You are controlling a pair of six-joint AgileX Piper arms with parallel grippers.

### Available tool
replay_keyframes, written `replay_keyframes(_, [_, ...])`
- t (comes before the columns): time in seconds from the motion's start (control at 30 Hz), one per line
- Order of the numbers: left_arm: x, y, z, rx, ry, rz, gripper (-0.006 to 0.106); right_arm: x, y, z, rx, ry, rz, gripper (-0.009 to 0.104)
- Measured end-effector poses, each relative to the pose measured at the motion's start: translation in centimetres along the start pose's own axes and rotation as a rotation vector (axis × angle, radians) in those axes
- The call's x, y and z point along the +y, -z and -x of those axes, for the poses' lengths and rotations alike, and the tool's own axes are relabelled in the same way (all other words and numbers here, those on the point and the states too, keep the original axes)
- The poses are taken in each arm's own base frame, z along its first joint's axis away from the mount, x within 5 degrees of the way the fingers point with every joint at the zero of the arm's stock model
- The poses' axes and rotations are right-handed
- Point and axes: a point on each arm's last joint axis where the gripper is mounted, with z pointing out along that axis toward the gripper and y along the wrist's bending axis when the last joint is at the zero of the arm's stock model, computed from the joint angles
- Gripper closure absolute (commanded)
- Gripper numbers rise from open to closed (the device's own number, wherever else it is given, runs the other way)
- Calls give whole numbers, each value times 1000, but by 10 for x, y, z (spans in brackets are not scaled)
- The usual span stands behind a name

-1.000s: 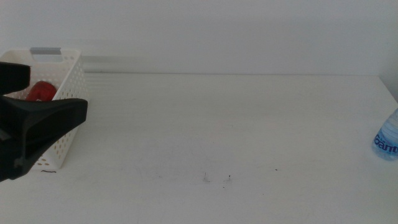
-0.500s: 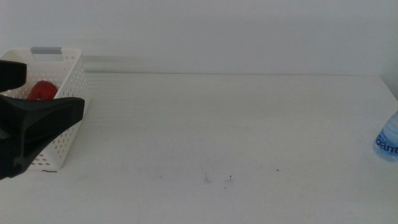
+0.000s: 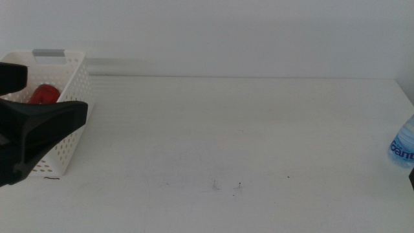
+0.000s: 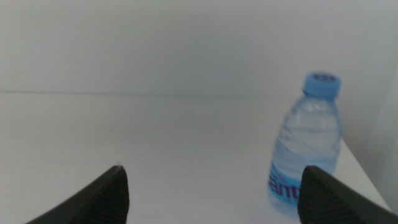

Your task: Use arms to grab the bottles and put them into the dustbin to the left of the table.

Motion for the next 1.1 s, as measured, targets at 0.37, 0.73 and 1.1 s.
replay_keyframes(0.37, [0,0,0,0,-1,1,7,-16,-38,-18,83,-106,-180,9])
replay_keyframes(0.73, [0,0,0,-4,-1,2,7,-27,-61,-38,95,-54,-311,9])
replay_keyframes(1.1, [0,0,0,-4,-1,2,7,-31,-121,-58,165,40,-363,9])
